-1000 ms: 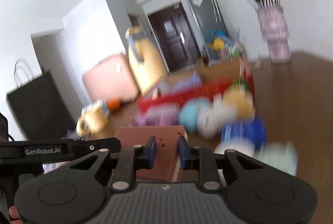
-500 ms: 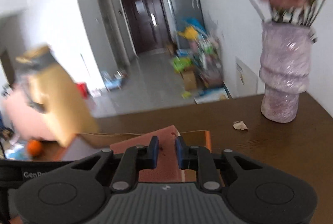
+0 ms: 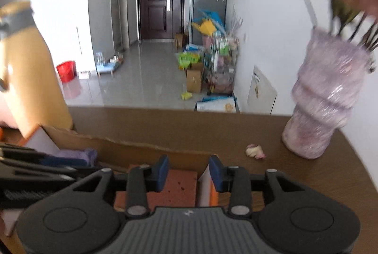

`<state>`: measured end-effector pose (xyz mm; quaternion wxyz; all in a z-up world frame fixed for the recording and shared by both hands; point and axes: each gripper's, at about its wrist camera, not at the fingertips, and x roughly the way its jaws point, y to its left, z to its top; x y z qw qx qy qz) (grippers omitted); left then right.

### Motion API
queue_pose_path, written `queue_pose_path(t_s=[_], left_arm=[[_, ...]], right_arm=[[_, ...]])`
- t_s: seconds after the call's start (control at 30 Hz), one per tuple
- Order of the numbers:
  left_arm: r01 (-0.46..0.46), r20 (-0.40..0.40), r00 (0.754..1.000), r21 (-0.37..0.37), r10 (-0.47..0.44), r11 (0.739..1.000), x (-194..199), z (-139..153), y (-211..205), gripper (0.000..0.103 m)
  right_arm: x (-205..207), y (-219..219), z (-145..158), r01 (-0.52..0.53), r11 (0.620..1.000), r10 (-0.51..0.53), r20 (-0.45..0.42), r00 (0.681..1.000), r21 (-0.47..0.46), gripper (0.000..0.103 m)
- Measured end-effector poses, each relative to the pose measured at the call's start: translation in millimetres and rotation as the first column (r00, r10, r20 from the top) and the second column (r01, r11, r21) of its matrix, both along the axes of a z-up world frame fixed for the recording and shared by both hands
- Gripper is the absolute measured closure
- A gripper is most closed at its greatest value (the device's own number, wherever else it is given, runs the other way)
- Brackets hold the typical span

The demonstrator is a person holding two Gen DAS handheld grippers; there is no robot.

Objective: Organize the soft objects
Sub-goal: 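Carry the sponge block with the left tool into the box and release, then move the left tool back to the purple scrunchies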

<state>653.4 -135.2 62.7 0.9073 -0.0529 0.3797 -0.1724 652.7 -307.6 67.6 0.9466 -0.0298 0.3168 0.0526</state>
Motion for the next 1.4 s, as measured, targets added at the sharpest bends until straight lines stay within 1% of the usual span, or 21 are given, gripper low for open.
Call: queue_pose_path(t_s=[0.03,0.07,0.1,0.13,0.17,0.23,0.27,0.37,0.43,0.5,0.6,0.63,0.73,0.87,0.97,1.03,1.1,1.2,1.27,1.33,1.4], left_arm=[[-0.016,0.042,0.999,0.016,0.015,1.0,-13.6,11.9,8.5,0.054],[-0.033,0.091,0.995,0.033,0.03,0.999,-29.4,23.2,18.0,0.049],[-0.053,0.137,0.989,0.054,0.045,0.997,-41.6,33.2,24.6,0.046],[-0.082,0.195,0.979,0.081,0.065,0.993,-61.2,42.6,35.2,0.045],[-0.105,0.235,0.969,0.101,0.079,0.989,-73.6,49.3,41.2,0.043],[-0.154,0.314,0.944,0.137,0.104,0.979,-109.0,60.8,58.4,0.035],[-0.166,0.356,0.929,0.15,0.104,0.975,-130.2,64.7,67.2,0.028],[-0.207,0.446,0.888,0.17,0.112,0.963,-186.1,67.0,87.8,0.026],[-0.229,0.486,0.867,0.182,0.115,0.956,-221.7,66.4,99.2,0.022],[-0.239,0.522,0.845,0.177,0.115,0.955,-256.9,65.1,108.2,0.021],[-0.256,0.556,0.821,0.154,0.131,0.954,-302.0,61.4,117.4,0.018],[-0.266,0.565,0.813,0.141,0.143,0.954,-318.6,58.8,119.6,0.018],[-0.297,0.586,0.79,0.111,0.179,0.948,-361.5,49.5,124.2,0.015],[-0.33,0.613,0.76,0.077,0.216,0.941,-423.9,26.2,131.7,0.007],[-0.35,0.615,0.748,0.044,0.251,0.936,-471.6,2.2,138.6,0.006],[-0.36,0.597,0.754,0.027,0.274,0.932,-497.1,-12.8,141.7,0.006],[-0.352,0.595,0.758,0.029,0.267,0.935,-521.9,-24.0,143.7,0.005],[-0.347,0.617,0.748,0.051,0.244,0.936,-551.6,-32.1,140.5,0.003],[-0.335,0.599,0.762,0.041,0.245,0.941,-565.3,-35.5,140.4,0.003],[-0.321,0.577,0.78,0.036,0.243,0.946,-577.1,-40.8,139.5,0.003],[-0.321,0.574,0.784,0.052,0.235,0.946,-585.9,-45.5,136.4,0.003]], right_arm=[[-11.6,-3.5,10.9,-0.007,1.0,0.007,0.018,1.0,0.007,0.065],[-26.6,-6.7,23.3,-0.017,1.0,0.016,0.039,0.999,0.016,0.062],[-42.6,-9.1,34.3,-0.027,0.999,0.026,0.062,0.998,0.023,0.059],[-56.9,-12.1,42.7,-0.037,0.999,0.034,0.084,0.996,0.025,0.051],[-74.1,-14.8,50.5,-0.046,0.999,0.043,0.104,0.994,0.026,0.045],[-108.3,-19.5,61.6,-0.057,0.998,0.052,0.135,0.99,0.033,0.045],[-125.2,-21.0,65.4,-0.066,0.997,0.061,0.146,0.987,0.035,0.044],[-175.3,-23.3,72.0,-0.09,0.995,0.079,0.185,0.98,0.05,0.039],[-206.7,-22.0,74.3,-0.096,0.995,0.085,0.217,0.972,0.042,0.039],[-241.2,-18.2,77.1,-0.098,0.995,0.087,0.272,0.958,0.027,0.037],[-288.0,-13.2,77.0,-0.108,0.994,0.089,0.348,0.933,0.035,0.035],[-303.8,-11.8,75.9,-0.119,0.992,0.096,0.372,0.923,0.041,0.032],[-351.4,-7.7,68.4,-0.126,0.99,0.087,0.431,0.898,0.064,0.029],[-416.1,-1.4,47.9,-0.136,0.987,0.076,0.493,0.867,0.087,0.021],[-457.8,3.6,25.5,-0.135,0.988,0.076,0.514,0.854,0.079,0.02],[-480.9,7.9,12.2,-0.13,0.99,0.084,0.52,0.85,0.052,0.02],[-506.0,10.6,0.0,-0.119,0.992,0.078,0.537,0.84,0.042,0.019],[-541.2,14.1,-16.9,-0.13,0.989,0.077,0.525,0.848,0.066,0.017],[-558.8,17.0,-28.5,-0.153,0.985,0.091,0.502,0.86,0.083,0.017],[-573.5,21.6,-39.2,-0.177,0.982,0.126,0.484,0.866,0.061,0.016],[-586.2,24.8,-47.2,-0.179,0.983,0.137,0.475,0.869,0.045,0.016]])
